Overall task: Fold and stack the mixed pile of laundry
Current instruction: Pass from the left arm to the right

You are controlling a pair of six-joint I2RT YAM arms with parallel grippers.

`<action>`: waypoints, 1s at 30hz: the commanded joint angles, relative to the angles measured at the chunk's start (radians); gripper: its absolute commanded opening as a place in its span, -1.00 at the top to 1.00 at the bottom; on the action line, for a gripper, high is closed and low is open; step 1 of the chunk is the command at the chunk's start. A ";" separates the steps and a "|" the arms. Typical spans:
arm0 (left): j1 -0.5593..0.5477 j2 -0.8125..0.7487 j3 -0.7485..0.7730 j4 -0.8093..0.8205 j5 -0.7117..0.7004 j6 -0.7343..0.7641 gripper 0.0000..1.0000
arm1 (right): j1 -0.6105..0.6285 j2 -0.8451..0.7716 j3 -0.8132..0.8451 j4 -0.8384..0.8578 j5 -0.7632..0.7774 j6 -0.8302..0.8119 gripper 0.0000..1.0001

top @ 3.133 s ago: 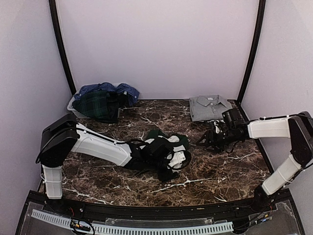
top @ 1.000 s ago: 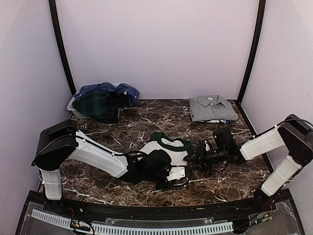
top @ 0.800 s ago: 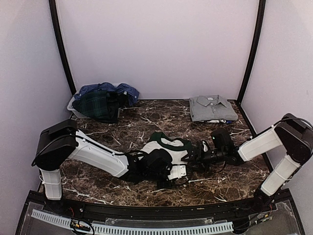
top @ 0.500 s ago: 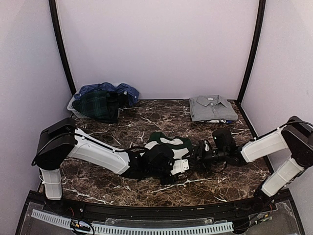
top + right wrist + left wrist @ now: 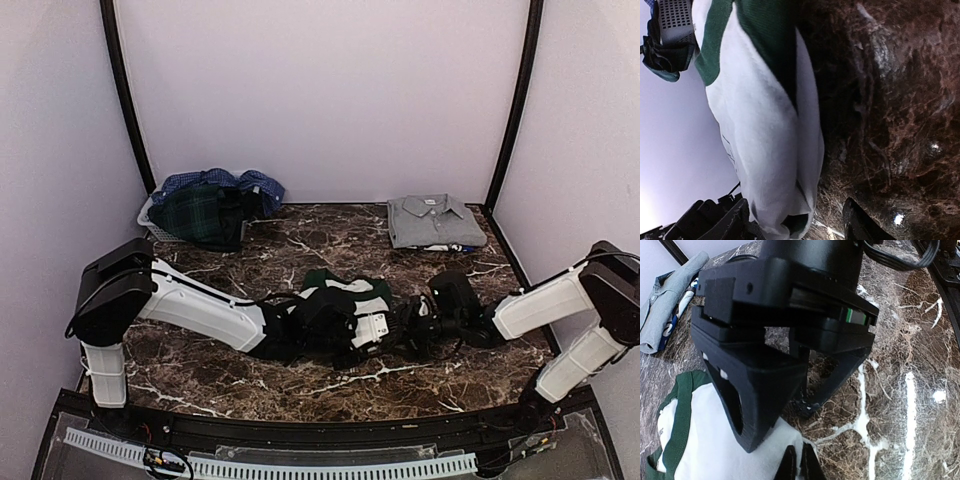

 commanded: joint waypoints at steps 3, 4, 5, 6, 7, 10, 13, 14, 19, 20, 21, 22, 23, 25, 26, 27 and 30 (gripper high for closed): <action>0.006 -0.066 0.025 0.058 -0.003 -0.025 1.00 | 0.027 0.044 0.010 0.124 0.134 0.105 -0.21; 0.006 -0.067 0.025 0.060 -0.002 -0.026 1.00 | 0.027 0.069 0.009 0.157 0.135 0.117 -0.21; 0.006 -0.068 0.025 0.064 -0.002 -0.030 1.00 | 0.028 0.096 0.007 0.203 0.133 0.132 -0.21; 0.006 -0.068 0.026 0.066 -0.001 -0.031 1.00 | 0.030 0.125 0.004 0.244 0.132 0.149 -0.20; 0.006 -0.069 0.027 0.068 -0.001 -0.035 1.00 | 0.030 0.152 -0.002 0.291 0.134 0.168 -0.18; 0.007 -0.071 0.031 0.081 -0.002 -0.041 1.00 | 0.033 0.231 -0.012 0.418 0.140 0.216 -0.11; 0.011 -0.071 0.040 0.086 0.001 -0.046 1.00 | 0.050 0.283 -0.009 0.495 0.167 0.246 -0.04; 0.012 -0.071 0.042 0.088 0.001 -0.046 1.00 | 0.054 0.293 -0.001 0.500 0.178 0.250 -0.01; 0.012 -0.075 0.041 0.091 0.020 -0.045 1.00 | 0.057 0.300 0.017 0.475 0.268 0.266 0.12; 0.012 -0.078 0.040 0.091 0.024 -0.044 1.00 | 0.054 0.300 0.024 0.455 0.285 0.262 0.15; 0.012 -0.080 0.035 0.091 0.027 -0.044 1.00 | 0.047 0.298 0.034 0.426 0.295 0.252 0.15; 0.012 -0.080 0.033 0.091 0.031 -0.044 1.00 | 0.042 0.298 0.048 0.403 0.303 0.240 0.16; 0.012 -0.081 0.029 0.091 0.030 -0.044 1.00 | 0.040 0.299 0.061 0.384 0.308 0.228 0.16; 0.012 -0.081 0.024 0.091 0.018 -0.038 1.00 | 0.038 0.310 0.080 0.368 0.313 0.215 0.23; 0.012 -0.080 0.022 0.091 0.013 -0.029 1.00 | 0.037 0.319 0.088 0.364 0.316 0.210 0.29; 0.012 -0.081 0.022 0.084 0.013 -0.023 1.00 | 0.033 0.323 0.093 0.361 0.320 0.202 0.38; 0.012 -0.084 0.018 0.067 0.024 -0.004 1.00 | 0.001 0.322 0.108 0.337 0.319 0.160 0.56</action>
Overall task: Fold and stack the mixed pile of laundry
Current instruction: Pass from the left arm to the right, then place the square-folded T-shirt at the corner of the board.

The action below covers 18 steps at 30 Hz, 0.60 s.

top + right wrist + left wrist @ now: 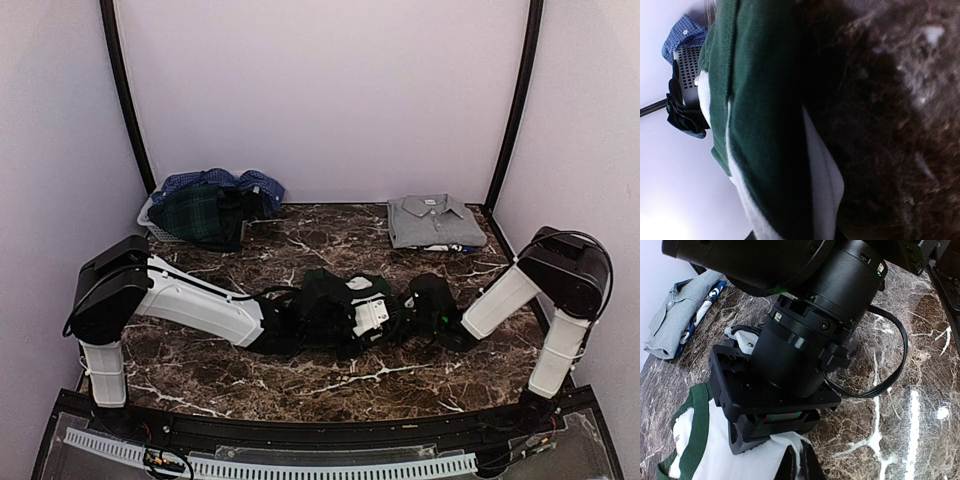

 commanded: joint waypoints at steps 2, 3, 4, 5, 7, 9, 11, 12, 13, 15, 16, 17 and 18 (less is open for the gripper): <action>0.001 -0.073 -0.001 0.008 0.018 0.021 0.98 | -0.061 -0.001 0.064 -0.123 0.028 -0.120 0.82; 0.001 -0.074 -0.002 0.005 0.016 0.020 0.88 | -0.070 -0.011 0.089 -0.185 0.017 -0.168 0.96; 0.001 -0.074 -0.004 0.002 0.007 0.017 0.73 | -0.079 -0.024 0.123 -0.257 0.005 -0.215 1.00; 0.001 -0.076 -0.004 -0.005 -0.003 0.009 0.62 | -0.084 -0.038 0.160 -0.322 0.002 -0.265 1.00; 0.001 -0.088 -0.011 -0.021 -0.042 -0.008 0.24 | -0.098 -0.056 0.269 -0.484 -0.003 -0.397 1.00; 0.001 -0.116 -0.039 -0.022 -0.072 -0.026 -0.08 | -0.114 -0.057 0.378 -0.640 -0.007 -0.545 1.00; 0.001 -0.155 -0.085 -0.013 -0.090 -0.046 -0.32 | -0.131 -0.043 0.492 -0.777 -0.014 -0.698 1.00; 0.001 -0.180 -0.116 -0.013 -0.097 -0.051 -0.40 | -0.142 -0.026 0.549 -0.839 -0.026 -0.775 1.00; 0.001 -0.192 -0.129 -0.013 -0.117 -0.066 -0.43 | -0.152 0.005 0.615 -0.909 -0.034 -0.849 1.00; 0.002 -0.222 -0.182 -0.018 -0.142 -0.084 -0.45 | -0.175 0.063 0.738 -1.020 -0.062 -0.985 1.00; 0.001 -0.240 -0.194 -0.018 -0.151 -0.091 -0.46 | -0.192 0.094 0.802 -1.076 -0.068 -1.059 1.00; 0.001 -0.248 -0.215 -0.017 -0.167 -0.106 -0.46 | -0.207 0.127 0.859 -1.116 -0.074 -1.115 1.00; 0.002 -0.260 -0.224 -0.016 -0.174 -0.112 -0.46 | -0.217 0.162 0.922 -1.158 -0.072 -1.166 1.00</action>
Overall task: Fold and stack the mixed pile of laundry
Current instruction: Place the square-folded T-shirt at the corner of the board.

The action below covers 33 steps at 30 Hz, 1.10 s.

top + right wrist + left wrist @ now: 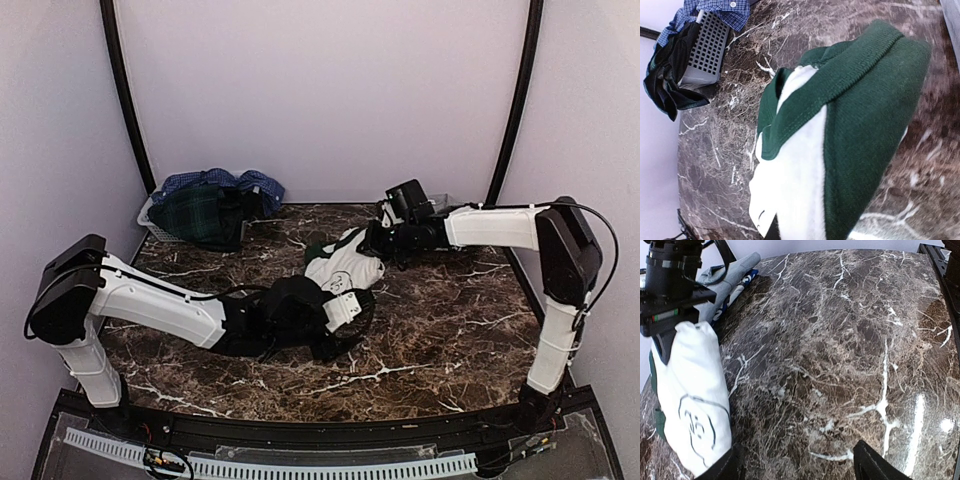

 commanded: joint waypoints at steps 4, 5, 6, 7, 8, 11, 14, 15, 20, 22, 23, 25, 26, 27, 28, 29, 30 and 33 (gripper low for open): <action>-0.004 -0.094 -0.101 -0.012 -0.100 -0.099 -0.47 | -0.105 0.233 0.415 -0.433 -0.015 -0.496 1.00; -0.004 -0.098 -0.109 -0.014 -0.103 -0.105 -0.47 | -0.115 0.251 0.471 -0.450 0.000 -0.524 1.00; -0.004 -0.098 -0.113 -0.015 -0.106 -0.115 -0.48 | -0.124 0.264 0.504 -0.462 0.016 -0.554 1.00; -0.004 -0.101 -0.119 -0.017 -0.108 -0.121 -0.48 | -0.135 0.276 0.537 -0.477 0.033 -0.581 1.00; -0.004 -0.102 -0.121 -0.019 -0.106 -0.131 -0.48 | -0.144 0.286 0.567 -0.494 0.045 -0.606 1.00; -0.004 -0.099 -0.125 -0.026 -0.095 -0.144 -0.61 | -0.170 0.302 0.633 -0.515 0.053 -0.655 1.00; -0.004 -0.095 -0.123 -0.040 -0.088 -0.154 -0.75 | -0.186 0.298 0.677 -0.515 0.072 -0.691 1.00; -0.004 -0.094 -0.119 -0.058 -0.089 -0.155 -0.76 | -0.187 0.303 0.703 -0.526 0.100 -0.703 1.00; -0.004 -0.093 -0.102 -0.116 -0.068 -0.165 -0.98 | -0.196 0.352 0.861 -0.617 0.222 -0.784 1.00; -0.004 -0.092 -0.103 -0.124 -0.056 -0.176 -0.98 | -0.210 0.353 0.897 -0.616 0.226 -0.790 1.00; -0.004 -0.091 -0.103 -0.126 -0.051 -0.179 -0.98 | -0.219 0.355 0.919 -0.619 0.216 -0.786 1.00; -0.004 -0.087 -0.103 -0.130 -0.047 -0.188 -0.98 | -0.242 0.364 0.965 -0.630 0.193 -0.770 1.00; -0.004 -0.085 -0.102 -0.131 -0.047 -0.192 -0.98 | -0.253 0.371 0.990 -0.644 0.187 -0.764 1.00; -0.004 -0.085 -0.100 -0.136 -0.048 -0.193 -0.98 | -0.263 0.377 1.014 -0.653 0.187 -0.762 1.00; -0.004 -0.084 -0.099 -0.138 -0.049 -0.194 -0.98 | -0.271 0.381 1.039 -0.667 0.168 -0.761 1.00; -0.004 -0.083 -0.098 -0.142 -0.049 -0.194 -0.97 | -0.280 0.382 1.045 -0.673 0.161 -0.761 1.00; -0.004 -0.082 -0.097 -0.143 -0.051 -0.193 -0.97 | -0.289 0.376 1.049 -0.676 0.157 -0.763 1.00; -0.004 -0.077 -0.090 -0.150 -0.055 -0.189 -0.98 | -0.321 0.356 1.040 -0.675 0.142 -0.766 1.00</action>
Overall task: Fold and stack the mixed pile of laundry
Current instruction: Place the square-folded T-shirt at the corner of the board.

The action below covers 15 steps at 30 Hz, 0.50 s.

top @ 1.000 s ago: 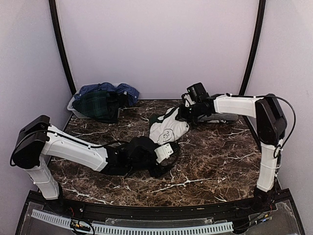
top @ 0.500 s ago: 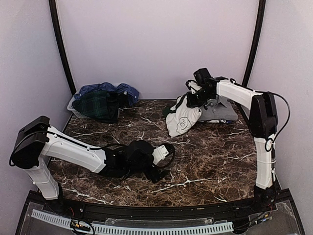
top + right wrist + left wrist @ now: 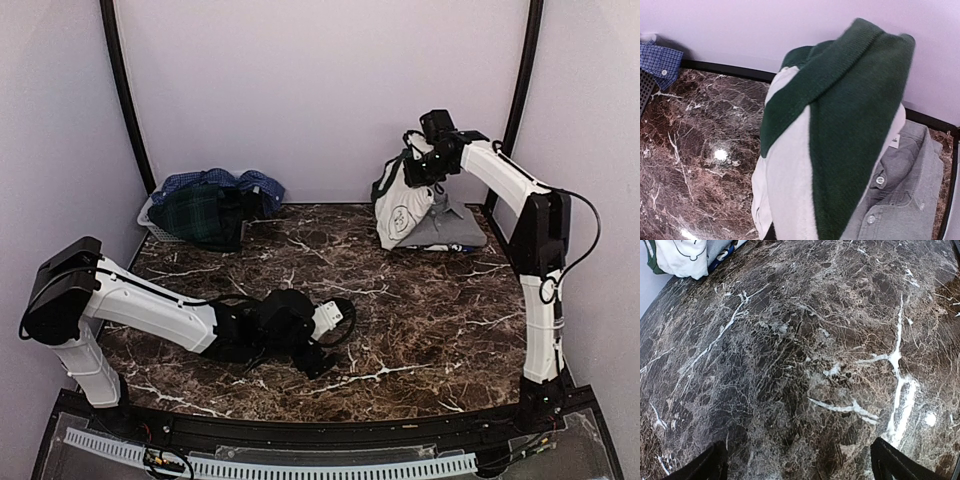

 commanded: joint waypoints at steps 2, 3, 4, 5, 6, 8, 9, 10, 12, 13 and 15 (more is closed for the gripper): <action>-0.004 -0.018 0.025 -0.044 0.009 -0.009 -0.98 | -0.067 -0.032 0.019 0.010 -0.041 -0.011 1.00; -0.004 -0.012 0.026 -0.047 0.010 -0.008 -0.98 | -0.082 -0.036 0.013 0.012 -0.048 -0.007 1.00; -0.004 -0.007 0.032 -0.048 0.010 -0.008 -0.98 | -0.104 -0.040 0.006 0.012 -0.059 -0.006 1.00; -0.004 -0.005 0.033 -0.051 0.011 -0.008 -0.98 | -0.113 -0.046 -0.005 0.019 -0.067 -0.006 1.00; -0.003 0.000 0.035 -0.051 0.012 -0.007 -0.98 | -0.129 -0.052 -0.016 0.027 -0.080 -0.004 1.00; -0.004 0.005 0.039 -0.053 0.013 -0.008 -0.97 | -0.162 -0.064 -0.037 0.042 -0.109 -0.005 1.00; -0.004 0.007 0.041 -0.054 0.012 -0.008 -0.98 | -0.179 -0.068 -0.043 0.048 -0.123 -0.005 1.00; -0.004 0.011 0.044 -0.055 0.012 -0.007 -0.98 | -0.194 -0.069 -0.048 0.056 -0.139 -0.004 1.00; -0.003 0.017 0.047 -0.060 0.010 -0.008 -0.98 | -0.226 -0.067 -0.055 0.070 -0.176 -0.003 1.00; -0.004 0.019 0.047 -0.062 0.010 -0.008 -0.98 | -0.240 -0.057 -0.058 0.079 -0.198 -0.002 1.00; -0.004 0.025 0.051 -0.065 0.007 -0.010 -0.98 | -0.266 -0.037 -0.066 0.101 -0.230 0.001 1.00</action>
